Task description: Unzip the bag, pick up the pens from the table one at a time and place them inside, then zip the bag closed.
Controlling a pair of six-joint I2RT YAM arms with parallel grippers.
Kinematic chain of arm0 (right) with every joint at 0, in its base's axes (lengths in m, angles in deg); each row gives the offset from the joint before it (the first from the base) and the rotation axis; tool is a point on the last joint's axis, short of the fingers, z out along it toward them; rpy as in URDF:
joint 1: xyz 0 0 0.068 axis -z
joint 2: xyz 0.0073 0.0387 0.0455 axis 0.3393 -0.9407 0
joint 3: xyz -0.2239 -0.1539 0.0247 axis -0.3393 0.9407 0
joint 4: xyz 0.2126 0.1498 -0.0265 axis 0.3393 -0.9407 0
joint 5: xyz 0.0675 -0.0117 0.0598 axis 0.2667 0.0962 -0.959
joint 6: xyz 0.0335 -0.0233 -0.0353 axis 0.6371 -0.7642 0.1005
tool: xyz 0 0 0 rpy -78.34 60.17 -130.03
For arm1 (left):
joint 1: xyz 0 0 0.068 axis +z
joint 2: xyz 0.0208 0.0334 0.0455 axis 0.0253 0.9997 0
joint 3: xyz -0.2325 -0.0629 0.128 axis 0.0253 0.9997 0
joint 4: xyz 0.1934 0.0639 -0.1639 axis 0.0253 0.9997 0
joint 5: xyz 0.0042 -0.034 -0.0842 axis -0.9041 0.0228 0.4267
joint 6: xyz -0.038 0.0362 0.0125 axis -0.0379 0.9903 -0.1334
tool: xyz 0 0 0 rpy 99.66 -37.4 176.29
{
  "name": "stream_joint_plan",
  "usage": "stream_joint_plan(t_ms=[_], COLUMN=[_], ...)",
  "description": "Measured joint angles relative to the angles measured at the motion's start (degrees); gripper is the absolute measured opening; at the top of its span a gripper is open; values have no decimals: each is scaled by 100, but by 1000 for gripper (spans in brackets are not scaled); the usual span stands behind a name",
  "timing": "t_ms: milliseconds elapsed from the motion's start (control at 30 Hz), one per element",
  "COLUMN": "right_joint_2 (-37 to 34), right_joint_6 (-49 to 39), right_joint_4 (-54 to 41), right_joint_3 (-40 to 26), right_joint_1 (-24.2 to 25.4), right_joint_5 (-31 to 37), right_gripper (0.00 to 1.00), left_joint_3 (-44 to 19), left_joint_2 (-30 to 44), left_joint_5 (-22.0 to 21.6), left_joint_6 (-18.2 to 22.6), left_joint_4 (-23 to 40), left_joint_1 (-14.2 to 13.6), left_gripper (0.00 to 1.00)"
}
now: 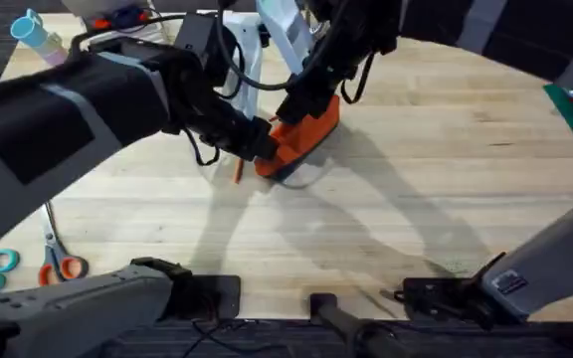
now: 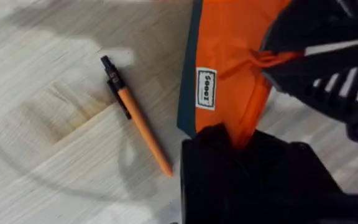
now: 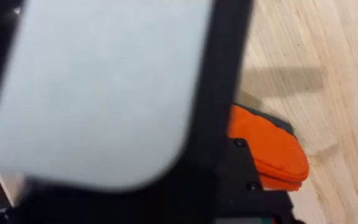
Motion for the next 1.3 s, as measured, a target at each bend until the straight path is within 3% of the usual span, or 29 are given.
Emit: stream_joint_plan(t_ms=[767, 1300], right_joint_2=[1, 0], right_joint_6=[26, 127], right_joint_4=[-601, -630], right_joint_3=[-417, -422], right_joint_1=[-17, -15], right_joint_5=[73, -555], right_gripper=[30, 31], left_joint_3=[0, 0], left_joint_2=[-2, -1], left_joint_5=[-75, -82], left_joint_6=[-214, -214], left_joint_4=[3, -5], left_joint_1=[-17, -17], left_gripper=[42, 42])
